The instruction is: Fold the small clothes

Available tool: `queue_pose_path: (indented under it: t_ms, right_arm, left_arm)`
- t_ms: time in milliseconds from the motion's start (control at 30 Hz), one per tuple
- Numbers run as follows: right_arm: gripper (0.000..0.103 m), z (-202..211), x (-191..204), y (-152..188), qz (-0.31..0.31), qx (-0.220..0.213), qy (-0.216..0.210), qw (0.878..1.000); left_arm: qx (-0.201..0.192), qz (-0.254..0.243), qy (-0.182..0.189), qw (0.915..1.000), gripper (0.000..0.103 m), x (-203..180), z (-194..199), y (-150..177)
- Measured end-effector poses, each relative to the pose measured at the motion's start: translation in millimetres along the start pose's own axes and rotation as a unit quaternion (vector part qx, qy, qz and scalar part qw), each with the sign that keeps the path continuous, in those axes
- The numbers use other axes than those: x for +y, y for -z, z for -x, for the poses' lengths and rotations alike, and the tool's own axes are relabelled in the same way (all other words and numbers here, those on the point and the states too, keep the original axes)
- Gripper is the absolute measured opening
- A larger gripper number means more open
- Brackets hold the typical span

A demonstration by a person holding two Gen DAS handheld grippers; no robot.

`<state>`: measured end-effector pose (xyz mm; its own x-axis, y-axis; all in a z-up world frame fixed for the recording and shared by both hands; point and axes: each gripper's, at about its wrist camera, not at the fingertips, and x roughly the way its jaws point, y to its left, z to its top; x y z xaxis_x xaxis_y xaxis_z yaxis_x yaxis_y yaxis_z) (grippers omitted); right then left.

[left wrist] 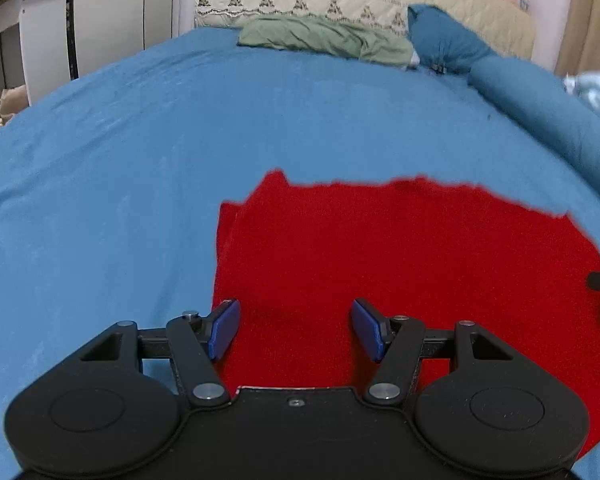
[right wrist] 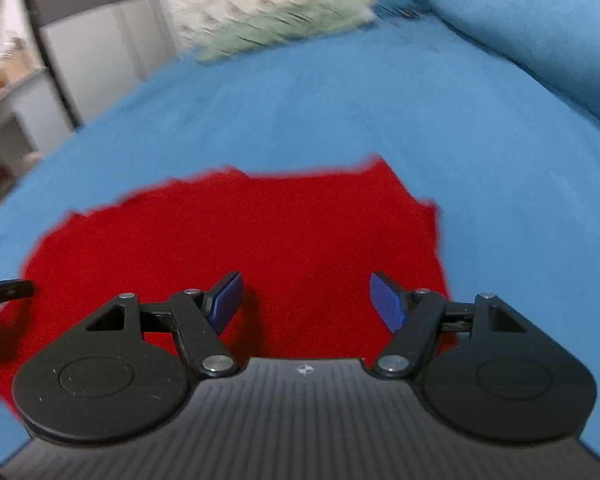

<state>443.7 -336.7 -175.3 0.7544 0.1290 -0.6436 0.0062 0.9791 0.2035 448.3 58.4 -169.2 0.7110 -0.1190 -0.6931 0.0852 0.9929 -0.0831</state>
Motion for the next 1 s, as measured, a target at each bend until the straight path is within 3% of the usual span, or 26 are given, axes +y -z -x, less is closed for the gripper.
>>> queue_pose_path:
  t_ms: [100,200,400,533,567,833,1000]
  right_arm:
    - [0.084,-0.2,-10.9,12.1,-0.035,-0.017,0.011,0.999]
    - [0.084,2.3,-7.0,6.3,-0.027,-0.013,0.018,0.999]
    - [0.089,68.7,-11.4,-17.2,-0.024,-0.060,-0.005,0.998]
    - [0.091,104.8,-22.3,-19.5,0.012,-0.043,0.009,0.999]
    - [0.091,109.6,-25.2,-16.2,0.019,-0.035,0.015,0.999]
    - [0.088,106.9,-41.8,26.3,0.003,0.029,0.011,1.000]
    - [0.082,85.8,-42.2,47.0,-0.008,0.025,0.035,0.999]
  left_arm:
    - [-0.001,-0.020,-0.013,0.9997,0.067,-6.7,-3.9,2.0]
    - [0.006,-0.025,-0.021,0.9994,0.066,-9.2,-0.9,-3.4]
    - [-0.030,-0.058,-0.025,0.9976,0.069,-28.8,57.2,-9.3]
    - [-0.041,-0.088,0.002,0.9953,0.096,-57.0,83.4,-6.3]
    - [-0.043,-0.090,0.008,0.9949,0.096,-63.3,85.4,-5.0]
    - [0.003,-0.077,0.034,0.9965,0.096,-111.0,53.6,9.9]
    - [0.024,-0.079,0.019,0.9964,0.096,-129.3,24.3,16.4]
